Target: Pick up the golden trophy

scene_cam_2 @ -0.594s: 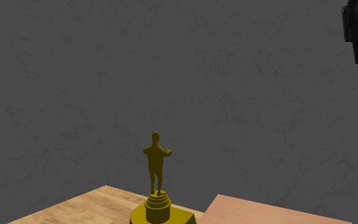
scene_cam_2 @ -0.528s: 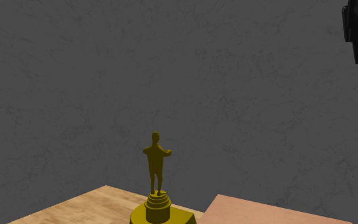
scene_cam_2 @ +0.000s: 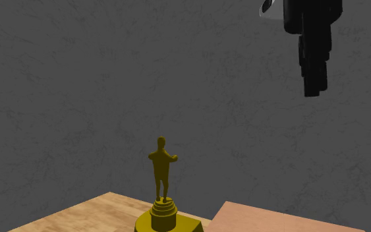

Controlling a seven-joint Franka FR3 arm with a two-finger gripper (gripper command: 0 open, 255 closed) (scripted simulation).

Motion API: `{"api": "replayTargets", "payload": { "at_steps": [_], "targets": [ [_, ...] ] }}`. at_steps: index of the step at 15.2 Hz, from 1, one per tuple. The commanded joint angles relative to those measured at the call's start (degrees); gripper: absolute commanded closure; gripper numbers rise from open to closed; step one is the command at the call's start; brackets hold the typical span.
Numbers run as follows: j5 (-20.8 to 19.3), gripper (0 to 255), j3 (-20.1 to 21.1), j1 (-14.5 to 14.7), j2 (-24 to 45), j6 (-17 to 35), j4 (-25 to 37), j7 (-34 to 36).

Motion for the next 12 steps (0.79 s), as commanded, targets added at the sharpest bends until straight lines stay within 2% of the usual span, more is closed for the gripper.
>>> {"api": "replayTargets", "payload": {
  "at_steps": [1, 12],
  "targets": [
    [-0.15, 0, -0.67, -0.02, 3.01, 4.41, 0.04, -0.81],
    [1.22, 0, -3.64, 0.22, 22.66, 22.54, 8.54, -5.76]
  ]
}}
